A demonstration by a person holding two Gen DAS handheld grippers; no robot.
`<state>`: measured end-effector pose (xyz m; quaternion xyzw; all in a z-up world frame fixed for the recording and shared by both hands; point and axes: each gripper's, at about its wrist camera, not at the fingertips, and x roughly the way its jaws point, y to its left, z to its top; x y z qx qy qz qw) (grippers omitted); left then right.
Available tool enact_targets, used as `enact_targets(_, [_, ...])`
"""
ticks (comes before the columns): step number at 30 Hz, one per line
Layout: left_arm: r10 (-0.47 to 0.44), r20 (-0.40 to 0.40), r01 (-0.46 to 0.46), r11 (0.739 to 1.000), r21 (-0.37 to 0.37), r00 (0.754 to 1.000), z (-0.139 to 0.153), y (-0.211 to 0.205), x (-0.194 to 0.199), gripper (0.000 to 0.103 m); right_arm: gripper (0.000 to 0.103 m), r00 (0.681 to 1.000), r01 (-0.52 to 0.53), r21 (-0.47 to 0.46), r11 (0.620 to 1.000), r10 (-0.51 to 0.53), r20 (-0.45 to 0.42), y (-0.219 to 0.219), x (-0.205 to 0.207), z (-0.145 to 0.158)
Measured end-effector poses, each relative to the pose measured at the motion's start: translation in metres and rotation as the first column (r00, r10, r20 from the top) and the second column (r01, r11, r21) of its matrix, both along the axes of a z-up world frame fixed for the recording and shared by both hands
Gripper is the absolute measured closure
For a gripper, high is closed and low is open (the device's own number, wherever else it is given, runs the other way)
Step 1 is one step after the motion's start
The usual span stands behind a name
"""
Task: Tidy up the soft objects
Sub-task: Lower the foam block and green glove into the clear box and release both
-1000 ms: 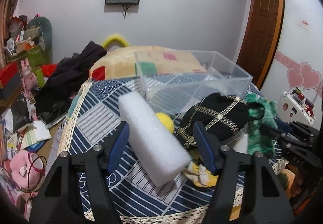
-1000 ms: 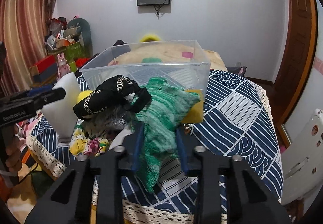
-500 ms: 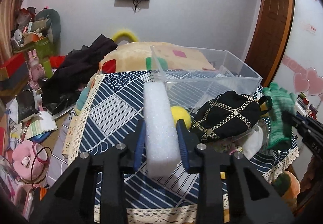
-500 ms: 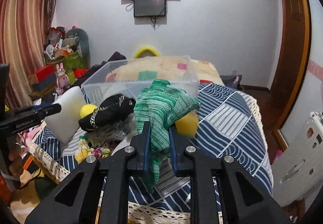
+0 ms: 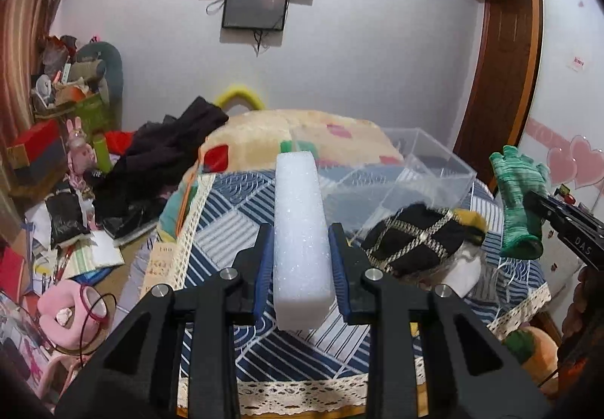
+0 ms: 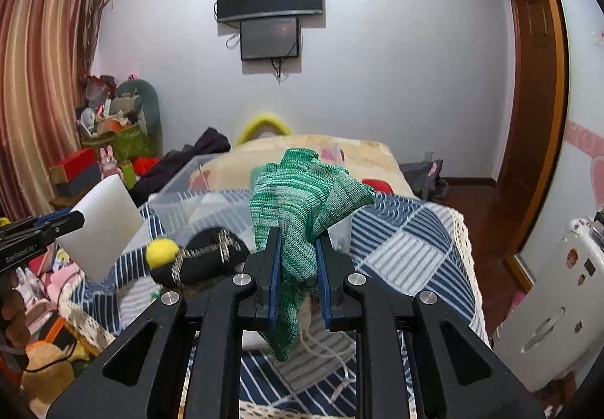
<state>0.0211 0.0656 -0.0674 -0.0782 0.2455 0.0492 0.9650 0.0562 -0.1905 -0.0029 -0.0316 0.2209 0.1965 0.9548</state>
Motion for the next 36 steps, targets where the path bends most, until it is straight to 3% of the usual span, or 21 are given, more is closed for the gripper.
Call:
enact_targets(9, [-0.026, 0.106, 0.023, 0.999, 0.024, 0.994, 0.035, -0.004, 0.010, 0.074, 0.088, 0.996, -0.001, 0.002, 1.000, 0.001, 0.089, 0.010, 0.008, 0.022])
enact_targets(19, [-0.071, 0.129, 0.068, 0.997, 0.026, 0.989, 0.050, -0.009, 0.057, 0.074, 0.088, 0.989, 0.000, -0.015, 1.000, 0.002, 0.146, 0.028, 0.036, 0.032])
enact_targets(27, [-0.102, 0.084, 0.103, 0.994, -0.017, 0.991, 0.041, -0.004, 0.106, 0.074, 0.088, 0.991, -0.029, -0.042, 0.999, 0.034, 0.129, 0.045, 0.064, 0.027])
enact_targets(36, [-0.096, 0.004, 0.096, 0.993, -0.069, 0.995, 0.013, 0.000, 0.157, 0.074, 0.088, 0.996, -0.072, -0.142, 0.987, 0.079, 0.040, 0.065, 0.093, 0.000])
